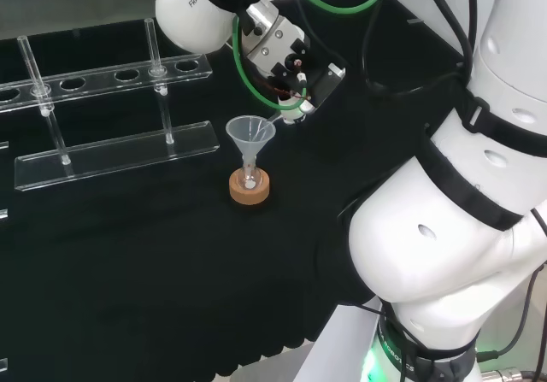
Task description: Pour all the NaCl from the weighing funnel into the round-bottom flask.
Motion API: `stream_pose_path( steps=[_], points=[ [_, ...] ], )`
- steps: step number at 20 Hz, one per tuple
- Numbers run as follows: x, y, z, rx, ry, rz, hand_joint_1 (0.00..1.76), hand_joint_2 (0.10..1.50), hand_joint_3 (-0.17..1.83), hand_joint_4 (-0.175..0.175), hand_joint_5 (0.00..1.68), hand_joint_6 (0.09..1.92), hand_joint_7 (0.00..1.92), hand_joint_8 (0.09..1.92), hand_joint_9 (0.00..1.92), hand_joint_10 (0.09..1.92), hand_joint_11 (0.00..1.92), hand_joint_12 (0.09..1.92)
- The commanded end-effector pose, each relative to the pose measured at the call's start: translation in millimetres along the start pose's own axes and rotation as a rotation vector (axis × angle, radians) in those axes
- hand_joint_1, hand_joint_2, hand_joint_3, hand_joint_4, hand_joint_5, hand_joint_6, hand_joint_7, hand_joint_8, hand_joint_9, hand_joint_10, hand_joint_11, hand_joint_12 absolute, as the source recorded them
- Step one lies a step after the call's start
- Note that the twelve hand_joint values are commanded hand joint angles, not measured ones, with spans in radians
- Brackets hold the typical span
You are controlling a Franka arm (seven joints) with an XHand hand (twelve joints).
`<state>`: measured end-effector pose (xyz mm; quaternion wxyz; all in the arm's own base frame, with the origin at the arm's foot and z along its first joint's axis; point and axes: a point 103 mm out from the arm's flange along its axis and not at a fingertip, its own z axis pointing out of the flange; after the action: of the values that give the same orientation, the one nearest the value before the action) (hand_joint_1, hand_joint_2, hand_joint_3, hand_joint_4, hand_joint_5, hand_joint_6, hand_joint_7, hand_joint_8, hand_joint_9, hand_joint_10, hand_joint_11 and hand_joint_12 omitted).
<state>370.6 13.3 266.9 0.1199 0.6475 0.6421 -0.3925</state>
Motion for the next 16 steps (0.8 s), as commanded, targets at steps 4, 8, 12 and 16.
stream_pose_path(
  steps=[4, 8, 12, 16],
  points=[
    [1.7, -0.2, -2.2, 0.004, -0.025, 0.002, 1.13, 0.64, 0.66, 0.175, 1.31, 0.61, 0.61, 0.64, 1.01, 0.24, 0.96, 0.95],
    [3.2, -1.3, -4.8, 0.002, -0.037, 0.006, 1.13, 0.64, 0.66, 0.175, 1.31, 0.61, 0.61, 0.64, 1.01, 0.24, 0.96, 0.95],
    [2.5, -0.6, -4.1, -0.001, -0.043, 0.000, 1.13, 0.64, 0.66, 0.175, 1.31, 0.61, 0.61, 0.64, 1.01, 0.24, 0.96, 0.95],
    [1.2, -1.0, -5.2, -0.005, -0.056, 0.002, 1.13, 0.64, 0.66, 0.175, 1.31, 0.61, 0.61, 0.64, 1.01, 0.24, 0.96, 0.95]
  ],
)
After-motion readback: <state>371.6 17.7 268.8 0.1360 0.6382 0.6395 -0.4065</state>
